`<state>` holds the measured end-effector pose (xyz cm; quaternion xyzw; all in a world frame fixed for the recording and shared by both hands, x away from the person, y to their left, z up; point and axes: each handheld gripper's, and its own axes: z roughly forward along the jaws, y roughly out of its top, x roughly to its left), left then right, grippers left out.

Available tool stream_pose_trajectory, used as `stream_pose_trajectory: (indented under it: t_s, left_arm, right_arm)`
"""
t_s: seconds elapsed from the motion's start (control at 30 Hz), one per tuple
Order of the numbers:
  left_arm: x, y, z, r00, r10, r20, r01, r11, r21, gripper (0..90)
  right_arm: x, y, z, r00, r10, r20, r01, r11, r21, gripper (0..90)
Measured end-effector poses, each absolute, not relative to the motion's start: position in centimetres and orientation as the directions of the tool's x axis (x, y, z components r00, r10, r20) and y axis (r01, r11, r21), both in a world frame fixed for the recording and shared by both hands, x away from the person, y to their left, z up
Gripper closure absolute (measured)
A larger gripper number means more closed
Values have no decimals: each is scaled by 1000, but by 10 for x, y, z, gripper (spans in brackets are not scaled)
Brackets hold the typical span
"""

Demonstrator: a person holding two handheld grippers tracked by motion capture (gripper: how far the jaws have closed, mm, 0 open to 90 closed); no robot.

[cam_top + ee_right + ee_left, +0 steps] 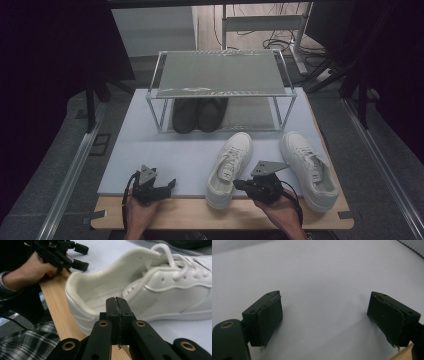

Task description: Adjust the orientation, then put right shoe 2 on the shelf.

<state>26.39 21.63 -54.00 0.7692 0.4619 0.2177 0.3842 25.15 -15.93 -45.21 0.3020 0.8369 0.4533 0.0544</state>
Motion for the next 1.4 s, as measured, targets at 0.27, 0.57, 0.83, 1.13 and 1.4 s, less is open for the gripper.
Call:
stream_pose_trajectory:
  t_s: [0.27,0.57,0.83,1.13,1.4]
  left_arm:
    - [264,216,-540,478,878,-20,544,-278,792,124]
    - [264,216,-540,476,879,-22,545,-275,792,125]
    - [264,216,-540,475,880,-22,545,-275,792,126]
    - [264,216,-540,475,880,-21,545,-275,792,126]
    - [264,216,-540,475,880,-21,544,-275,792,126]
  right_arm:
    - [257,-144,-455,-818,541,197,460,409,788,891]
    - [258,-133,-463,-822,532,204,468,425,775,892]
    - [257,-135,-463,-824,540,173,454,445,772,894]
    - [259,-150,-465,-807,562,178,476,442,761,894]
    - [261,-167,-465,-790,588,173,492,440,751,893]
